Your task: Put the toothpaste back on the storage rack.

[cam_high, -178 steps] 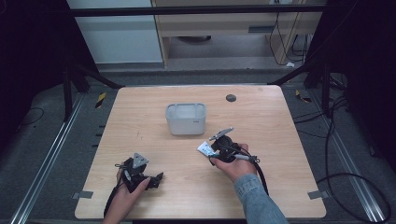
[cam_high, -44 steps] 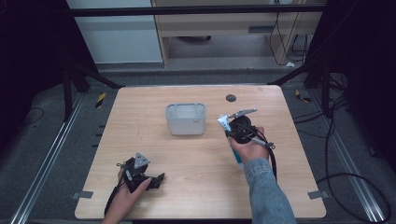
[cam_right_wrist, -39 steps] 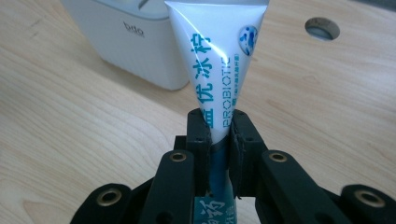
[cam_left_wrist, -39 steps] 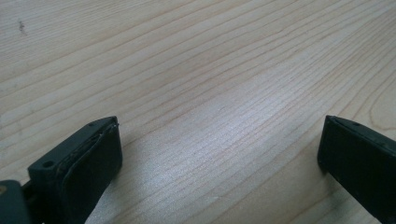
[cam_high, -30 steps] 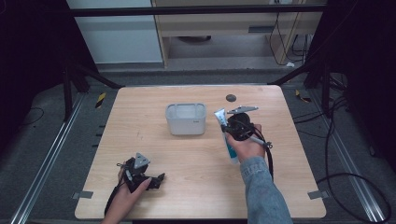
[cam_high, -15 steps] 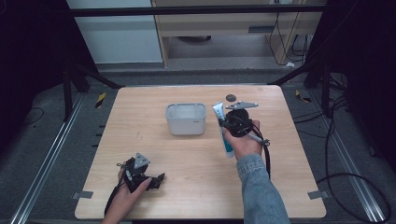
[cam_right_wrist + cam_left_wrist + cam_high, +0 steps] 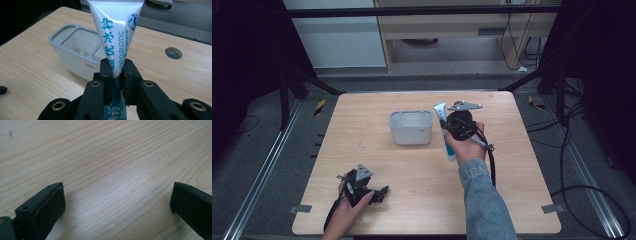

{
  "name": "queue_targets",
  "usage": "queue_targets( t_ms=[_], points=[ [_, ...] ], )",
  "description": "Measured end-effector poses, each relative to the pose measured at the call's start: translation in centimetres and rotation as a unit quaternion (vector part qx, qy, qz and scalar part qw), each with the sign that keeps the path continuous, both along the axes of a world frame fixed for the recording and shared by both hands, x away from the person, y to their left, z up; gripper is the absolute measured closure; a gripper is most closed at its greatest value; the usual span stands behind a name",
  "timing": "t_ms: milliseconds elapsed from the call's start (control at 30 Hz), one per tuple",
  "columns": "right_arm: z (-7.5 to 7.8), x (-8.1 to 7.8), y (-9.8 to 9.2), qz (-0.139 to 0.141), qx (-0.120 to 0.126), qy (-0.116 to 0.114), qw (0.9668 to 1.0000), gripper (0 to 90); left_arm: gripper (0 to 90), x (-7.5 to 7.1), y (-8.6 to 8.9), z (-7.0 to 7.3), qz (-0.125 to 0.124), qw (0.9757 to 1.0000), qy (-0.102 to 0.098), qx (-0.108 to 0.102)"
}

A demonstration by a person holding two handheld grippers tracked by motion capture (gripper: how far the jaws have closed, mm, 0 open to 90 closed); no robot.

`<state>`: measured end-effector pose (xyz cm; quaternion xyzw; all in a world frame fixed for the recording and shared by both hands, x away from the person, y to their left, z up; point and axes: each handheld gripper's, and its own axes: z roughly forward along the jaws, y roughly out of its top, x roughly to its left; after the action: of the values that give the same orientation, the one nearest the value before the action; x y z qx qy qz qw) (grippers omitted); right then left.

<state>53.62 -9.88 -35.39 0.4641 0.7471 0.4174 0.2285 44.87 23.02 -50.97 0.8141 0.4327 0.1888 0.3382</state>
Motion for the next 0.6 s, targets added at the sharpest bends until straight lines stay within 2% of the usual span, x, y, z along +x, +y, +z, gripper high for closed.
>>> queue_targets(
  t_ms=[233, 400, 533, 600],
  points=[
    [0.6, 0.5, 0.9, -0.003, 0.001, -0.012, 0.9999, 80.4, 0.0, 0.0, 0.0, 0.0, -0.004, 1.0, 0.0, 0.002],
    [1.6, 0.8, 1.2, -0.006, 0.016, -0.028, 0.9995, 80.4, 0.0, 0.0, 0.0, 0.0, -0.004, 1.0, 0.0, 0.003],
    [1.9, 0.9, 1.3, -0.01, 0.018, -0.037, 0.9991, 80.4, 0.0, 0.0, 0.0, 0.0, -0.002, 1.0, 0.0, 0.003],
    [2.0, 0.9, 1.3, -0.013, 0.02, -0.035, 0.9991, 80.5, 0.0, -0.1, -0.1, 0.0, -0.002, 1.0, 0.0, 0.001]
  ],
)
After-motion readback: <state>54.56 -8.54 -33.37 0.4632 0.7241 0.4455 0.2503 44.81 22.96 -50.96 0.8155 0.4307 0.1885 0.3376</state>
